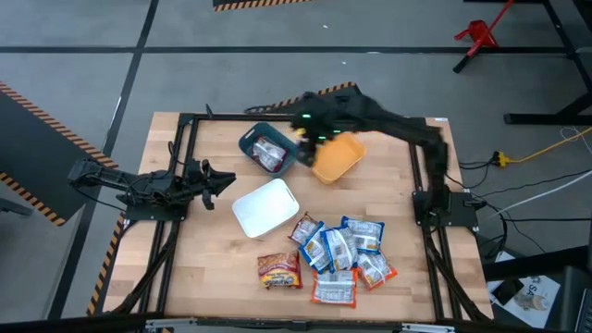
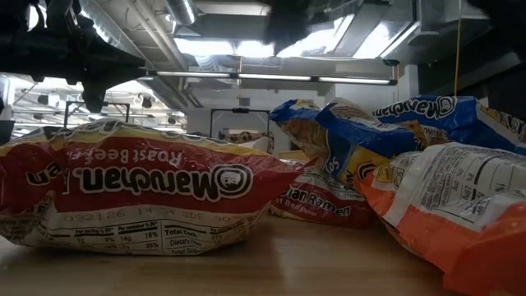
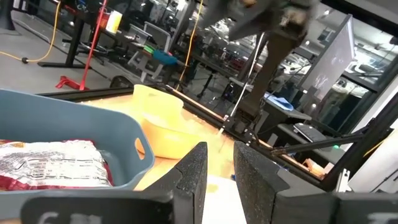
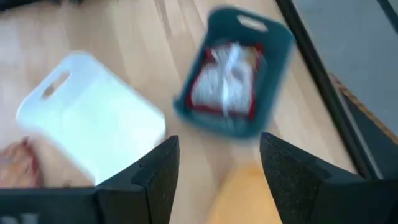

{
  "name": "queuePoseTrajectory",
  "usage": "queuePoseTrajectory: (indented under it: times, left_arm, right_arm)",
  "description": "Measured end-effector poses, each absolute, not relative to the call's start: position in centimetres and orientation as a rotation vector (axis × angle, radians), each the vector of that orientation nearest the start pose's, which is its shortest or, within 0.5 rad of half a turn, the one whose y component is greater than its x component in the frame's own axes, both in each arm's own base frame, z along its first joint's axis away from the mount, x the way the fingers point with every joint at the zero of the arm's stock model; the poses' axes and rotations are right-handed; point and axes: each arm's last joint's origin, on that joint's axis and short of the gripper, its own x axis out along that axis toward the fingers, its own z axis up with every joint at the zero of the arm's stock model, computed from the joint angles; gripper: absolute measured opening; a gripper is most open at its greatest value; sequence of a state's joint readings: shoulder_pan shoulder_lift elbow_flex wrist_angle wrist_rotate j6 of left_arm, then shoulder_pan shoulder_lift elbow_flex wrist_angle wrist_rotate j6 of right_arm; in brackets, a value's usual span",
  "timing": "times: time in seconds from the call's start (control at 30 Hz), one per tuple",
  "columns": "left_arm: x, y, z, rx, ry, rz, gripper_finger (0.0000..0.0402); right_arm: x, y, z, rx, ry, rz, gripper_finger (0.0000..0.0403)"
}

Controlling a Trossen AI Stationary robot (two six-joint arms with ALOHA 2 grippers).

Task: Sort Maruchan noodles
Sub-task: Put the center blue noodle pack into the yellow bin

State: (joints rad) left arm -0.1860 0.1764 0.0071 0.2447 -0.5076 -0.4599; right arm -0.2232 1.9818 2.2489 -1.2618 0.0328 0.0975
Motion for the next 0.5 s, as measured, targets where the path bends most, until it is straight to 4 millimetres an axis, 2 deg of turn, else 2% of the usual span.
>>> queuePoseTrajectory:
  times: [0.1, 0.27, 0.33, 0.5]
  left_arm:
    - [10.5, -0.5, 17.5, -0.482, -0.144, 0.300, 0.0073]
    - [10.5, -0.5, 17.5, -0.484, -0.145, 0.299, 0.0073]
    - [10.5, -0.5, 17.5, -0.485, -0.145, 0.299, 0.0073]
    - [10.5, -0.5, 17.5, -0.485, -0.146, 0.300, 0.0073]
  right_arm:
    - [35.2, -6.8, 40.1, 0.224, 1.078, -0.355, 0.0206]
    - [30.6, -1.7, 40.5, 0.330, 1.159, -0.478, 0.0215]
    - [29.2, 0.7, 39.7, 0.390, 1.176, -0.515, 0.0222]
    - [27.5, 6.9, 36.1, 0.591, 1.146, -0.571, 0.0261]
